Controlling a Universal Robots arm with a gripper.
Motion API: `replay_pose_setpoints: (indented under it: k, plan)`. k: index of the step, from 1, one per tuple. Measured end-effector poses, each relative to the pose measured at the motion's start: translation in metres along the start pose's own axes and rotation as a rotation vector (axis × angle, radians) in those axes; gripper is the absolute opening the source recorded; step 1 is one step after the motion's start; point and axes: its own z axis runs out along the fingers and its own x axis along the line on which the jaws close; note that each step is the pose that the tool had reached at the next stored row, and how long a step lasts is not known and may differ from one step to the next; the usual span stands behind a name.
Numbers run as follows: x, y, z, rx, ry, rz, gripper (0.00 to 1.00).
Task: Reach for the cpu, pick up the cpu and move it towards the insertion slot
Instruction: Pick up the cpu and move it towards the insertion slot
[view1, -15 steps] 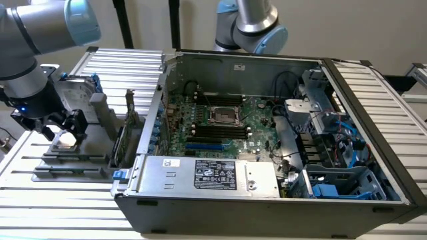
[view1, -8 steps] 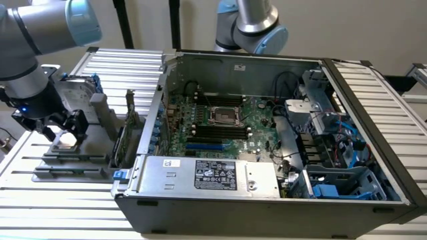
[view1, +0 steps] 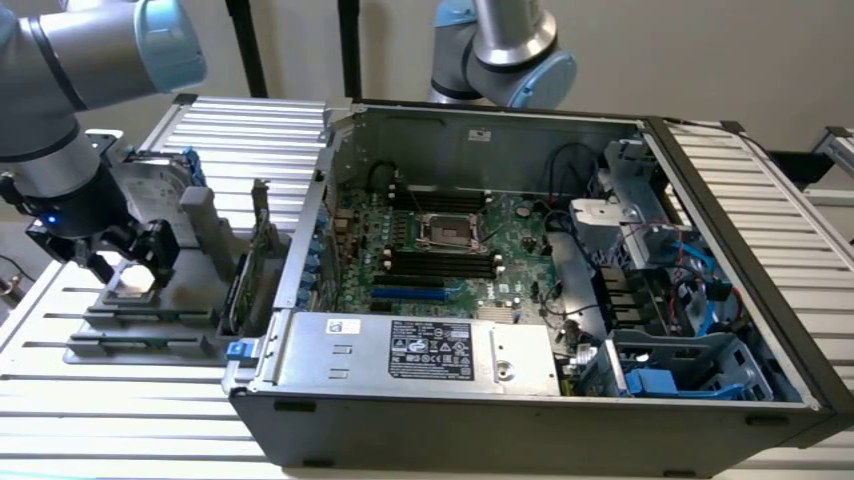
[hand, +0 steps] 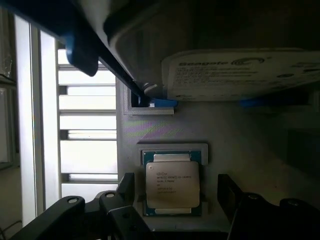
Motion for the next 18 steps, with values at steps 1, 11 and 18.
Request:
replay_pose_setpoints:
  k: [1, 11, 18]
  plan:
    - [-0.0001, 0.0000, 0.0001, -0.0001, -0.0002, 0.000, 0.76]
    - [-0.0001, 0.0000, 0.0021, 0.0000, -0.0001, -0.006, 0.76]
    - [0.0001, 0.0000, 0.0028, -0.0001, -0.0002, -0.007, 0.69]
